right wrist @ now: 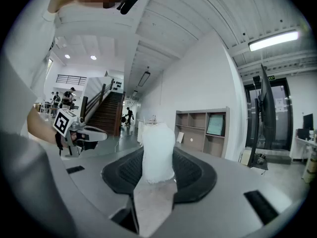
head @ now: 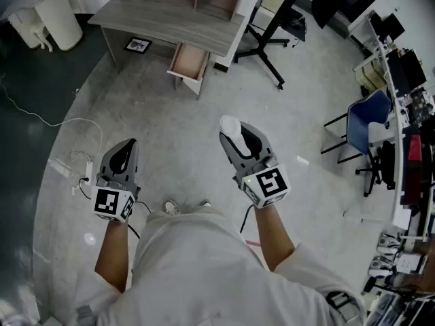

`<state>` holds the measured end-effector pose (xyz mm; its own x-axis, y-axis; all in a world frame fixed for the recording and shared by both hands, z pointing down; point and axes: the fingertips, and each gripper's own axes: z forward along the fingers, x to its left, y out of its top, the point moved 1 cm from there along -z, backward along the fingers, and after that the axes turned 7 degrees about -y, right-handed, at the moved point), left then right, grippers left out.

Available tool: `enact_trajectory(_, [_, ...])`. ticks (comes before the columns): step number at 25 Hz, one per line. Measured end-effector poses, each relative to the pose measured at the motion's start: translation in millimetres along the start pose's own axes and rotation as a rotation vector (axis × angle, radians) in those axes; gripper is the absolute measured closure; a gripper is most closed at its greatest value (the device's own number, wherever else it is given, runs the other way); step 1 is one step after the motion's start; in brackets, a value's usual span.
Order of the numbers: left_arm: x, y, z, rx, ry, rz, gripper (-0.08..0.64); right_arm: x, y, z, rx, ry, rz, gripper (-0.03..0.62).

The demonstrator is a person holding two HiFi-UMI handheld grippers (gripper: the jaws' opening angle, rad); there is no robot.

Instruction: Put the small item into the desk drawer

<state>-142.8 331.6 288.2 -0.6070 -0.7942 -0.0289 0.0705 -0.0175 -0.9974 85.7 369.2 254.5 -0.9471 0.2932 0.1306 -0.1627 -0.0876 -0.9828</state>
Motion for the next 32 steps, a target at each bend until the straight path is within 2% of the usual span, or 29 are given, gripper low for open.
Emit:
enact_trajectory(7, [-36,-1,-7,0.001,0.018,-0.015,0.554,-5,-5,-26,-0.005,0.028,-0.008,0.433])
enact_trajectory(12, [-53,-9,-6,0.028,0.047,-0.021,0.555,-13,-17,-43,-0.034,0.066,0.052,0.433])
enact_trajectory(20, [-83,-21,16,0.058,0.025,-0.033,0.554,-33,-54,-53,0.016,0.083,0.1,0.433])
enact_trajectory(26, [-58,-40,47,0.082,0.028,-0.086,0.555,-47,-72,-27,0.075,0.099,0.115,0.433])
enact_trajectory(32, [-4,-63,109,0.086,0.0,-0.135,0.555,-67,-91,46,0.146,0.102,0.114,0.433])
